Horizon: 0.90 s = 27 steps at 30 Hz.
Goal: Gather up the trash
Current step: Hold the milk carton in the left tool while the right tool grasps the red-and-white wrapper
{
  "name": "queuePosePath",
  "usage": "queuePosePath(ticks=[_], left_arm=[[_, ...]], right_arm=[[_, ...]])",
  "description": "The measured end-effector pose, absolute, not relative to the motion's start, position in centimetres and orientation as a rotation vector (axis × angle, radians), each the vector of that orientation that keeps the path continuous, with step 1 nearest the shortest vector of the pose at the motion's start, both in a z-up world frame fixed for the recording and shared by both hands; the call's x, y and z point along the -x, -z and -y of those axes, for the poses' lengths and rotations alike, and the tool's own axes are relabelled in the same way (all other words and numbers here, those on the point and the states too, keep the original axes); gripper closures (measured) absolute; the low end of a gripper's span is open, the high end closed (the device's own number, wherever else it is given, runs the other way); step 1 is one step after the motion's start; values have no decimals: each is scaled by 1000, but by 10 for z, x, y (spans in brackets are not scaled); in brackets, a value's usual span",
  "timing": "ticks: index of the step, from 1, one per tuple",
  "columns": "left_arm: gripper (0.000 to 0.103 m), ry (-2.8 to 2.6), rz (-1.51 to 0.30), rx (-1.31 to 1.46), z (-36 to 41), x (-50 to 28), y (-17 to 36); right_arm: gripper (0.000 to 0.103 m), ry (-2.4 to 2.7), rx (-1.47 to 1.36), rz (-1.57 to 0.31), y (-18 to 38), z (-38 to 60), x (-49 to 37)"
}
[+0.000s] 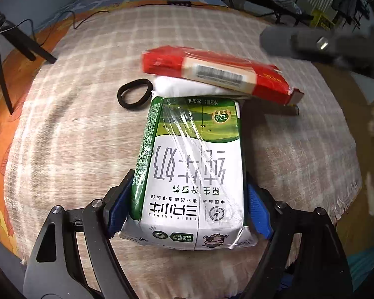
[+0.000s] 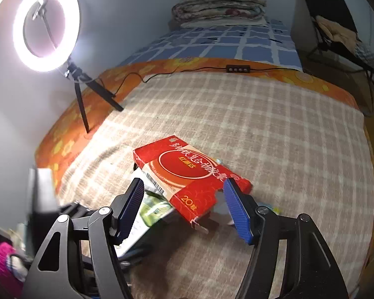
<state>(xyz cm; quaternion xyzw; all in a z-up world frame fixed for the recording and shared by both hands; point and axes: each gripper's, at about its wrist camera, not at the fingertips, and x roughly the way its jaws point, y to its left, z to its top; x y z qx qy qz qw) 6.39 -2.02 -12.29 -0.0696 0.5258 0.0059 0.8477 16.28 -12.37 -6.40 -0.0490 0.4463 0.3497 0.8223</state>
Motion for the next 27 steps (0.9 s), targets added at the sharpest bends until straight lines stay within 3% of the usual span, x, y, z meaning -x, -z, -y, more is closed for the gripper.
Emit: queuePosePath(ticks=[15,18,27], left_arm=[[21,-96,-1102,133,-39,-28,124],[21,-103,-1099,140,-42,-25,122],[21,-99,-1098,146,-42,-25,121]], right_arm=[[37,-709,528,-935,112,58,-150],[27,-664,573,-933,122,58,-154],[26,-690,423,-986,121,78,-174]])
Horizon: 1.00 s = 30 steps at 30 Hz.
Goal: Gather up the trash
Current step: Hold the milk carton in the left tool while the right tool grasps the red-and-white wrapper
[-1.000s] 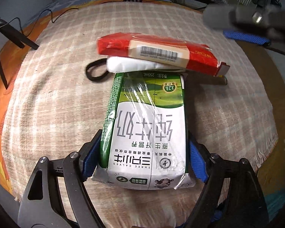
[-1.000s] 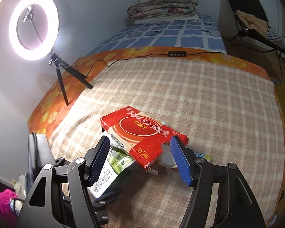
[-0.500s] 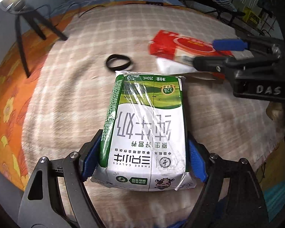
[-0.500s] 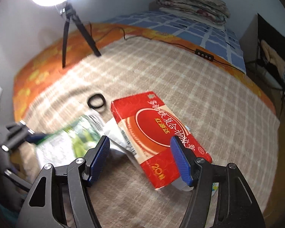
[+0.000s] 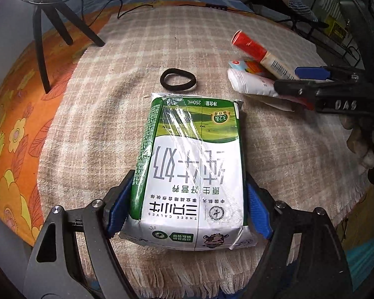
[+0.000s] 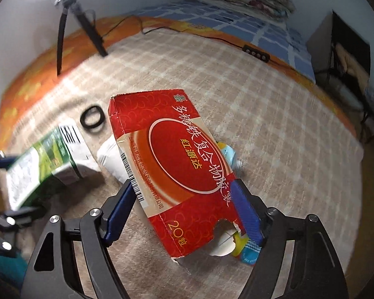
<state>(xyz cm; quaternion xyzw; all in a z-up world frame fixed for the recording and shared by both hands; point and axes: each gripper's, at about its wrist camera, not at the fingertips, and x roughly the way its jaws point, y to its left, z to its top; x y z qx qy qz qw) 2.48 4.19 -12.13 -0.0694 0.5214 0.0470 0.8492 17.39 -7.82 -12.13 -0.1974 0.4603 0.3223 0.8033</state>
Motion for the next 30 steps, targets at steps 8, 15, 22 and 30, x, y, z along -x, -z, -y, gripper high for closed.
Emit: queuePosePath(ticks=[8,15,22,30], left_arm=[[21,-94,-1090,144,-42,-27,119],[21,-100,-1062,140,-43,-25,112],[21,-100,-1016,145,-45,-15,95],[21,-109,-981,154,-48,4,79]], right_arm=[[65,-724,101,-1021,97,118,-200],[84,-657,152,-948,88,126,-196],[89,-644,209,-869,71,129,-180],[89,-648,170,-819,45,144,-162]])
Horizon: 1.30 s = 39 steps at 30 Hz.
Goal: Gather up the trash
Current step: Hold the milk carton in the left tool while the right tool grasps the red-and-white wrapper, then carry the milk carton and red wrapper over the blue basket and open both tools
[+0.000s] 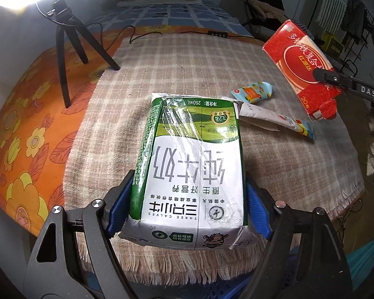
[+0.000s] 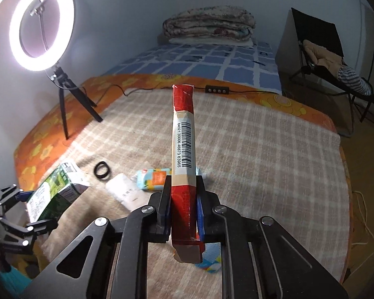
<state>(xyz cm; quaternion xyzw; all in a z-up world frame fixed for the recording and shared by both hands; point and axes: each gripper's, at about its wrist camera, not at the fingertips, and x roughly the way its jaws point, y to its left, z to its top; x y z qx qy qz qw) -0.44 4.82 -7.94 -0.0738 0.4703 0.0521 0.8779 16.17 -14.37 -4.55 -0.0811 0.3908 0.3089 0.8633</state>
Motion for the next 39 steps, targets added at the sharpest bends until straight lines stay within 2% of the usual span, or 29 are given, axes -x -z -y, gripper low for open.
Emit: queuePosePath(ticks=[18,39], left_arm=[[21,35,-954,82,-2,82,59],[21,157,-1115,68,49,176,114]], right_arm=[[89,-769,169,-841,35,192,-23],[89,-829,182,-995,85,231,115]])
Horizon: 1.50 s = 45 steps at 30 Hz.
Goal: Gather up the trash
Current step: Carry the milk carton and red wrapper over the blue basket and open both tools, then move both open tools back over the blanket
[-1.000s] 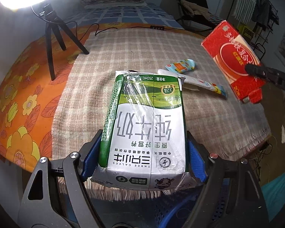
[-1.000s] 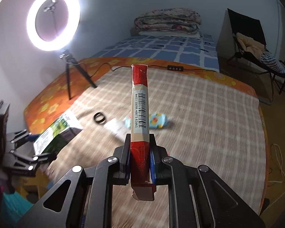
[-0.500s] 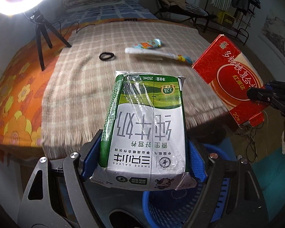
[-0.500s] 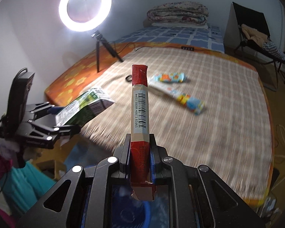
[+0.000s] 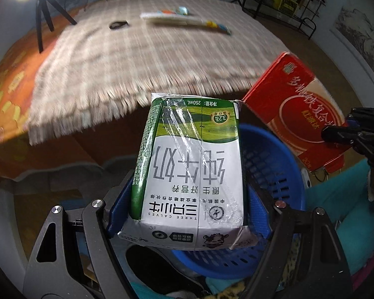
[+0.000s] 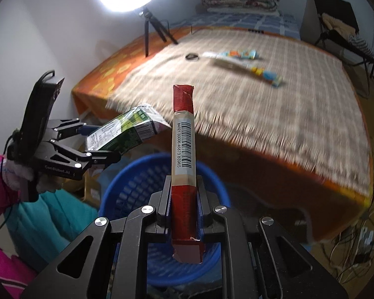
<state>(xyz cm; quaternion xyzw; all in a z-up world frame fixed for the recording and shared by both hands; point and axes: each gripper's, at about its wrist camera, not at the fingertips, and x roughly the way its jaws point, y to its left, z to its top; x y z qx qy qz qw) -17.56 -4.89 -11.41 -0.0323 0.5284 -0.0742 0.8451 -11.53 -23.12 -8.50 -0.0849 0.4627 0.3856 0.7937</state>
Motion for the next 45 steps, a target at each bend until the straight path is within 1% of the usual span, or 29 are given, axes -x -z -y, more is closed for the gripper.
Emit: queuePosePath(ticks=[9,18,25,27,36,39,41,43,45], left_arm=[[21,185,-1197,12,69,183,143],[20,193,-1287,-19,78,186,170],[20,203,-1295,-35,82,186,174],[20,204,-1294,-35,82,185,173],[20,200,-1281,-45,82,184,172],[20,196,-1274,-44,83,183,170],[20,193,-1267,-42,81,181,168],[20,189,-1260,-38,79,179,166],[20,182,-1252,-33,78,176,163]], right_arm=[[89,-804,190,-1085,115,240,135],[89,-799,247,-1129,136,234,146],[88,-814,261,-1165,149,226,147],[85,-816,261,-1176,152,226,148],[84,-801,249,-1211,158,227,142],[76,-790,250,-1219,160,227,142],[66,-786,250,-1217,159,227,141],[63,-785,248,-1210,158,228,141],[62,-780,246,-1208,156,228,139]])
